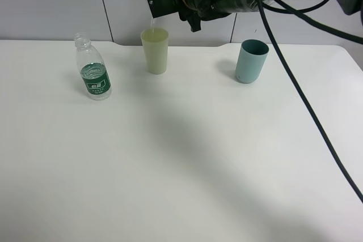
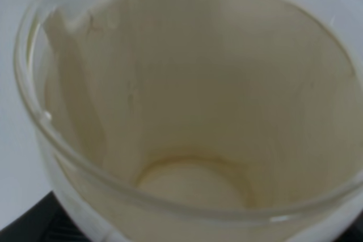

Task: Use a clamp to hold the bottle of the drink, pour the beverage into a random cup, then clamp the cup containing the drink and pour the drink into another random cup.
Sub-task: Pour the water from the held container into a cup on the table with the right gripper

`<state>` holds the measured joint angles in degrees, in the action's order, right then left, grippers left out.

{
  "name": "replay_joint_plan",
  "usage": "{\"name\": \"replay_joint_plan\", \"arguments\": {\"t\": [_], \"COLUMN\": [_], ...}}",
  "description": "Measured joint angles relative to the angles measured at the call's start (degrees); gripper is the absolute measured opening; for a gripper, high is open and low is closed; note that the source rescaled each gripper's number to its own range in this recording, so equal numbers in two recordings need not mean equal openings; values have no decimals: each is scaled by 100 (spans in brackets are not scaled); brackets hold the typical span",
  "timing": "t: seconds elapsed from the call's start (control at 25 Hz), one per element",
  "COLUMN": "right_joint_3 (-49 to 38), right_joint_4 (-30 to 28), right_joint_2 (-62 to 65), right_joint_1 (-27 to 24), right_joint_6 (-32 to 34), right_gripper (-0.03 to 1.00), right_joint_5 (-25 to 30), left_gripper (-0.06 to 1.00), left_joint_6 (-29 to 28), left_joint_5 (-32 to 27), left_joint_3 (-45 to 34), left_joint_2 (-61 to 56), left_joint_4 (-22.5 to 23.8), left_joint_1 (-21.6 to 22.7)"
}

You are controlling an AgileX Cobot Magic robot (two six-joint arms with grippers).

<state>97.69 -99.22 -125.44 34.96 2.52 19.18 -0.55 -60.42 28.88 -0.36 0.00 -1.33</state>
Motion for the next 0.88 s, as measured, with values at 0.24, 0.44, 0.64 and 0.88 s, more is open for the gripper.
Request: {"name": "replay_joint_plan", "arguments": {"t": [0.24,0.44,0.64,0.88], "right_joint_3": [5,5,5,5], "right_joint_4": [0,-4,-4,-10], "right_joint_2": [0,0,0,0], "right_joint_1": [0,0,56,89], "right_joint_6": [-499,-945,-1486,-1922], "right_gripper": [2,2,2,2], "right_joint_5": [0,-57,-204,-286], "left_gripper": [100,100,100,100], "left_joint_6": [0,-1,-1,-1], "left_joint_5": [0,0,0,0], "left_joint_3": [0,0,0,0], "left_joint_2": [0,0,0,0], "left_joint_4": [0,0,0,0], "left_joint_1": [0,0,0,0]}}
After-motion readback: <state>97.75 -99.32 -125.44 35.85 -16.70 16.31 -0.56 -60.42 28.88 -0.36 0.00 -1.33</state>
